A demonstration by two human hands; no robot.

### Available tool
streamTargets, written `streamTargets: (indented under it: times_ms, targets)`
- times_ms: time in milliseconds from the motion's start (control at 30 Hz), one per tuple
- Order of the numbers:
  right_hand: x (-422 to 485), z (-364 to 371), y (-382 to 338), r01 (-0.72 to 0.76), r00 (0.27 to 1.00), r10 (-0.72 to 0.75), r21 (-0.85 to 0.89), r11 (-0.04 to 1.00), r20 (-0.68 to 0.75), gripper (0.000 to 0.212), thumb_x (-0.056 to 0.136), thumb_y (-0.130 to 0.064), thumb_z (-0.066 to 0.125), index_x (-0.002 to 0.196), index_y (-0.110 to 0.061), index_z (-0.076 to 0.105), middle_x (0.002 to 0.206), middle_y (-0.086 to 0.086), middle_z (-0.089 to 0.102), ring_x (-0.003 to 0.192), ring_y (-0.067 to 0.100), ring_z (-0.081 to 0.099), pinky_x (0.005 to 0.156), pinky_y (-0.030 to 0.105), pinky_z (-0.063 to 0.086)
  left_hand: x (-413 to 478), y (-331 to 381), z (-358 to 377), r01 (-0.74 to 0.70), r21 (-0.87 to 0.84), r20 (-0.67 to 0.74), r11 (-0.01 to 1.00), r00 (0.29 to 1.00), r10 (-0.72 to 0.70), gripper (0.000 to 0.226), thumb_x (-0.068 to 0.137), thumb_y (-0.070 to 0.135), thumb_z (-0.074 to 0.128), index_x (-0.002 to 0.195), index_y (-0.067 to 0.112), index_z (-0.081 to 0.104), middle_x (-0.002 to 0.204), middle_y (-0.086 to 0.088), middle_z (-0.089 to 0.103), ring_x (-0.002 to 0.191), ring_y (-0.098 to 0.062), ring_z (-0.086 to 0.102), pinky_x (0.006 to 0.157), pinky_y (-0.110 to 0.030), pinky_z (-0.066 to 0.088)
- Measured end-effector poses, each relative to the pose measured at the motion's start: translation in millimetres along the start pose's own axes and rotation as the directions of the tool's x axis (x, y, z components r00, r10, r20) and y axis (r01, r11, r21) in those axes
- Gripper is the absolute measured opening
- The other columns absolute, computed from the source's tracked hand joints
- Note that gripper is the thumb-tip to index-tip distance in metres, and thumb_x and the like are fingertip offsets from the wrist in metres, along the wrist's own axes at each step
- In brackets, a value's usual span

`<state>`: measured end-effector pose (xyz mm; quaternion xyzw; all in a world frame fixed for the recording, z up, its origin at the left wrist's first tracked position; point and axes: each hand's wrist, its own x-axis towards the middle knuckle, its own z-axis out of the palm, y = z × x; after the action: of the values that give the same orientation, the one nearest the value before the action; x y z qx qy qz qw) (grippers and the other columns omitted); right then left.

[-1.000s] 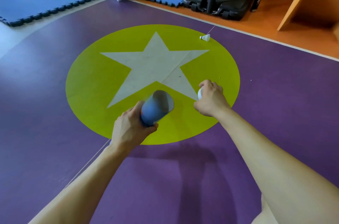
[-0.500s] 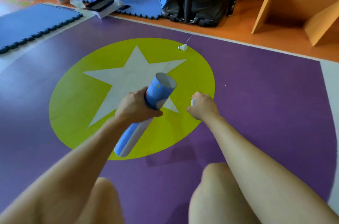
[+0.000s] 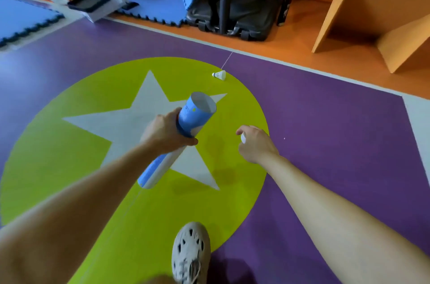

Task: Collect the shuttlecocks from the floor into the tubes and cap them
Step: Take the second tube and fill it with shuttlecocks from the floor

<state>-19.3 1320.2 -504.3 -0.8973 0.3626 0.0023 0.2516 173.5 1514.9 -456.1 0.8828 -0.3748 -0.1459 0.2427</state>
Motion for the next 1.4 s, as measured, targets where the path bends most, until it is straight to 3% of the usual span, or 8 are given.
streamTargets:
  times_ms: [200,400,600,767,967,1133,1267,1400]
  targets:
    - [103.0,-31.6,-32.0,0.053,0.992,-0.037,-0.145,0.988,0.117,0.033,0.095,-0.018,0.067,0.128,-0.018,0.066,0.130,0.008,0.064,0.121,0.034,0.060,0.093,0.036,0.049,95.9,-11.3,-20.9,0.087,-0.086,0.094,0.992,0.992,-0.079,0.068,0.067,0.052,0.101,0.118,0.028,0.064,0.093,-0.001,0.074,0.089,-0.034,0.069,0.075,-0.043,0.055]
    - [207.2,-89.2,-82.4,-0.026,0.978,0.055,-0.148,0.989,0.199,0.032,0.095,-0.022,0.067,0.126,-0.018,0.067,0.130,0.010,0.065,0.120,0.035,0.063,0.092,0.036,0.050,180.0,-11.2,-85.9,0.178,-0.069,0.154,0.982,0.974,-0.166,0.082,0.063,0.063,0.099,0.131,0.033,0.064,0.100,-0.002,0.077,0.098,-0.036,0.073,0.079,-0.045,0.058]
    - [288.9,-108.1,-94.6,-0.078,0.935,0.118,-0.129,0.989,0.334,0.037,0.095,-0.015,0.063,0.131,-0.022,0.066,0.140,0.004,0.060,0.123,0.031,0.063,0.095,0.036,0.049,261.1,-4.0,-109.8,0.282,-0.043,0.211,0.959,0.940,-0.267,0.078,0.060,0.064,0.099,0.122,0.033,0.063,0.090,0.000,0.070,0.093,-0.037,0.072,0.073,-0.042,0.056]
    - [383.5,-81.0,-74.0,-0.192,0.891,0.178,-0.009,0.981,0.418,0.048,0.094,-0.011,0.056,0.141,-0.019,0.059,0.150,0.001,0.050,0.129,0.029,0.058,0.100,0.035,0.047,347.0,-10.7,-76.0,0.336,-0.073,0.194,0.939,0.928,-0.317,0.092,0.045,0.088,0.073,0.117,0.033,0.060,0.090,-0.001,0.076,0.088,-0.037,0.072,0.072,-0.046,0.060]
    - [529.4,0.3,-16.4,-0.336,0.844,0.289,0.025,0.941,0.452,0.046,0.092,-0.012,0.063,0.138,-0.017,0.063,0.143,0.011,0.055,0.128,0.030,0.058,0.100,0.032,0.045,446.6,-52.2,-5.7,0.413,-0.142,0.166,0.900,0.906,-0.389,0.065,0.063,0.051,0.103,0.108,0.033,0.059,0.086,0.006,0.073,0.086,-0.035,0.070,0.069,-0.044,0.057]
    - [602.8,49.6,7.8,-0.430,0.823,0.364,0.061,0.901,0.436,0.041,0.091,-0.012,0.065,0.130,-0.025,0.070,0.144,0.004,0.052,0.123,0.023,0.062,0.095,0.022,0.041,490.9,-85.2,28.4,0.419,-0.095,0.185,0.903,0.899,-0.398,0.074,0.060,0.060,0.100,0.117,0.038,0.058,0.089,0.008,0.074,0.087,-0.035,0.072,0.069,-0.045,0.058]
    - [646.7,90.6,23.8,-0.519,0.776,0.437,0.066,0.852,0.455,0.046,0.089,-0.014,0.070,0.134,-0.022,0.071,0.140,0.005,0.065,0.121,0.029,0.067,0.104,0.034,0.053,503.5,-104.7,29.7,0.423,-0.073,0.182,0.903,0.896,-0.405,0.074,0.059,0.060,0.099,0.114,0.037,0.057,0.090,0.004,0.077,0.087,-0.037,0.073,0.067,-0.046,0.058]
    - [657.9,81.4,7.4,-0.579,0.766,0.497,0.102,0.809,0.408,0.034,0.086,-0.012,0.073,0.119,-0.016,0.077,0.112,0.014,0.078,0.104,0.036,0.075,0.086,0.045,0.062,502.4,-106.1,11.2,0.450,-0.062,0.208,0.891,0.879,-0.430,0.077,0.057,0.062,0.096,0.118,0.034,0.060,0.093,0.003,0.077,0.090,-0.038,0.073,0.069,-0.048,0.059]
